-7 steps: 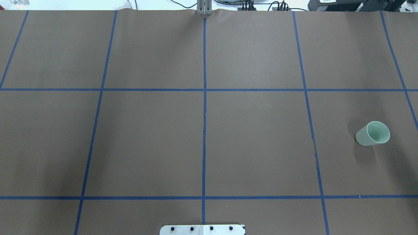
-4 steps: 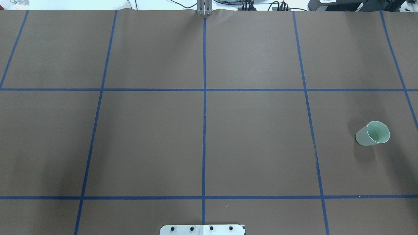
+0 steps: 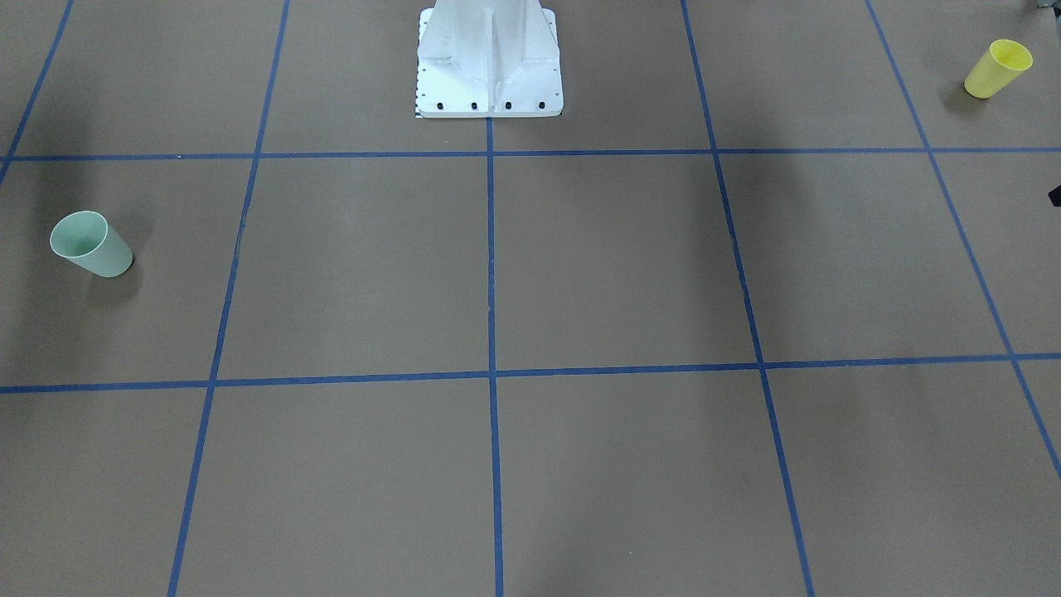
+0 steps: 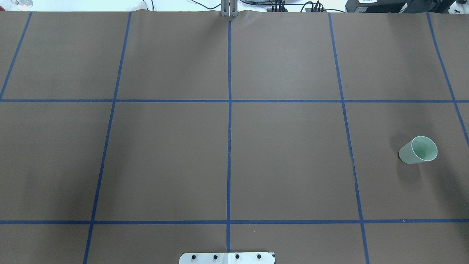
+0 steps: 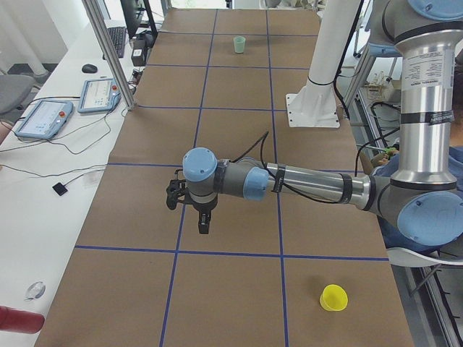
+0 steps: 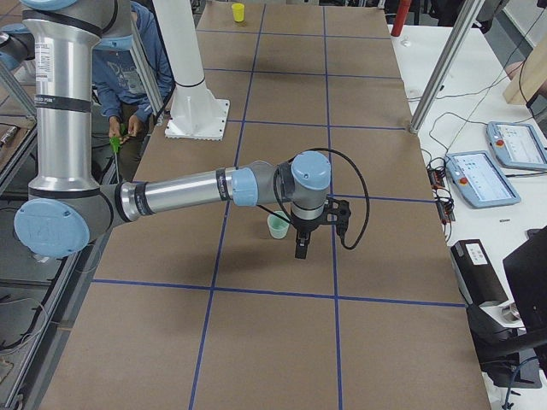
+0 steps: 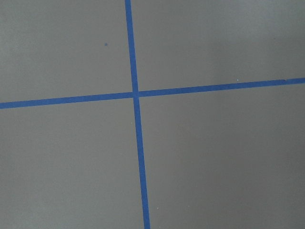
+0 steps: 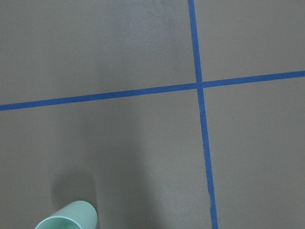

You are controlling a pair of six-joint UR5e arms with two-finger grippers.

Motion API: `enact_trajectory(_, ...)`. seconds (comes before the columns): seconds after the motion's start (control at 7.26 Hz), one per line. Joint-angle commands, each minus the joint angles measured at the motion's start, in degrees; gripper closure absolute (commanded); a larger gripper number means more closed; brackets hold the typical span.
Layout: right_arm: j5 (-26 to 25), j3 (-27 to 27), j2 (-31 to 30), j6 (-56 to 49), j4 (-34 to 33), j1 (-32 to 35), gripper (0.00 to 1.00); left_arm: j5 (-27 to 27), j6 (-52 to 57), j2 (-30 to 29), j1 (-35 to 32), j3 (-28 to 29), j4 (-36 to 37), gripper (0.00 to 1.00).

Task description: Transfer and stack yellow cup on green cup

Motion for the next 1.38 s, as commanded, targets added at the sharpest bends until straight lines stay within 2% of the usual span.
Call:
enact_trajectory(0.0,-0.1,-0.1,0.0,0.0,0.1,-0.2,0.00,2.4,-24.0,-0.6,4.8,-1.5,-6.7,0.00)
enact_trajectory(0.28,0.0,-0.2,0.0,0.2,1.6,-0.3,0.00,15.9,-47.2,0.9,13.8,-5.7,-7.9,0.00)
enact_trajectory(0.55,0.2,-0.2,0.3,0.1,3.5,-1.6,0.00,25.0,-64.3,3.8,20.6,-7.2,-8.0,0.00)
enact_trajectory(0.69,2.9,-0.5,0.2,-0.1,4.7,-1.6,0.00,31.3,-75.7,4.7,26.3,-7.4,-7.9,0.00)
enact_trajectory(0.83,3.4,-0.4,0.2,-0.3,5.0,-1.7,0.00,33.5,-82.1,6.7,27.7,-7.4,-7.8,0.00)
enact_trajectory(0.96,3.4,-0.3,0.1,-0.7,7.1,-1.8,0.00,38.6,-91.1,9.4,31.0,-7.6,-6.9,0.00)
enact_trajectory(1.1,3.4,-0.5,-0.4,-0.8,8.6,-2.5,0.00,45.2,-100.9,11.2,36.4,-9.3,2.5,0.00)
enact_trajectory(1.24,3.4,-0.4,-0.4,-0.9,8.6,-2.7,0.00,47.9,-111.1,12.2,41.0,-11.9,12.8,0.01)
